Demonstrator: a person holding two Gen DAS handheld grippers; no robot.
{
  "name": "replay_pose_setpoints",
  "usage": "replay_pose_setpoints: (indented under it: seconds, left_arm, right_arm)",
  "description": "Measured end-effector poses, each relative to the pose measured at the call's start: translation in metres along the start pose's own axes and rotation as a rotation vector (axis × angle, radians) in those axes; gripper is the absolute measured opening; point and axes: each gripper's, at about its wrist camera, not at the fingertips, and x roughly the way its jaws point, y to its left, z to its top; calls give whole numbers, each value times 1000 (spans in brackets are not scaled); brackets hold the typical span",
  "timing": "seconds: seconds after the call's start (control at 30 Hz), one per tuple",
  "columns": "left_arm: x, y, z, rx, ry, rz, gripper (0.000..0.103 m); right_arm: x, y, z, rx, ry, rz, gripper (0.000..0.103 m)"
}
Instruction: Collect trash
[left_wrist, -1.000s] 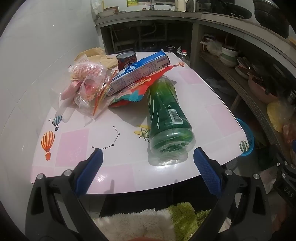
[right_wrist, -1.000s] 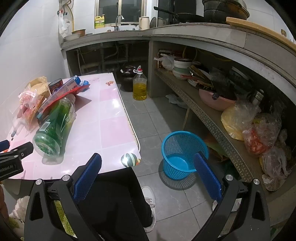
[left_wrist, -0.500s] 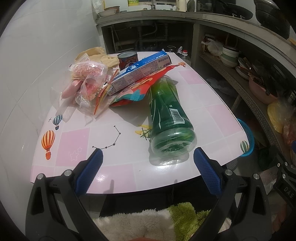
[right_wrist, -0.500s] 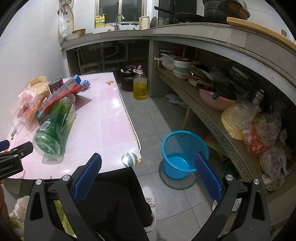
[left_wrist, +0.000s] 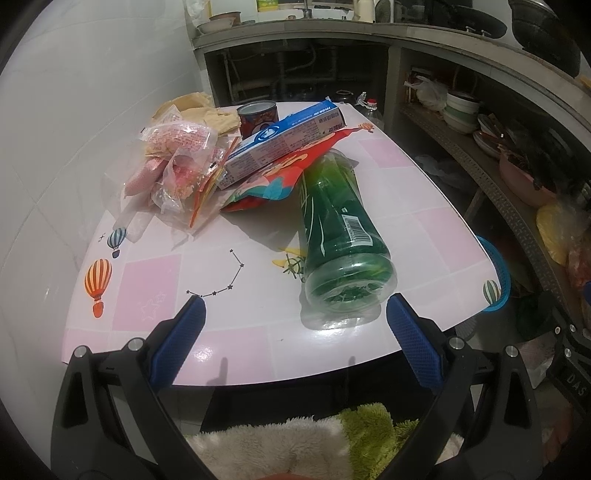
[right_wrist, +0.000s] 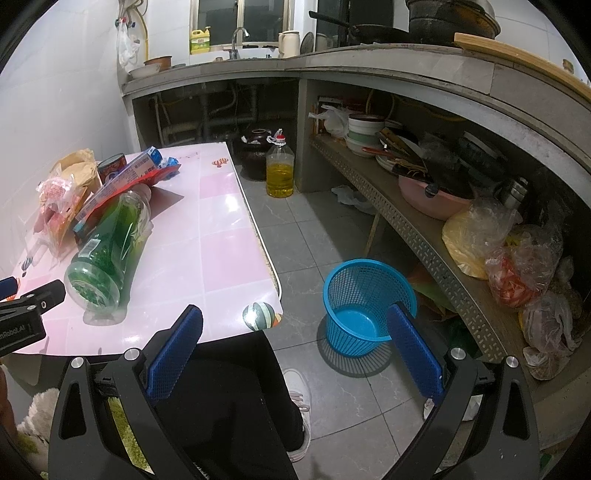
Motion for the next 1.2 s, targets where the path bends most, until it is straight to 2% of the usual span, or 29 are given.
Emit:
replay_pose_setpoints:
  seconds: [1.2]
  left_arm:
    - [12,2,-1,2,24,23,94]
  right_arm:
    - [10,2,-3,8,19,-1,97]
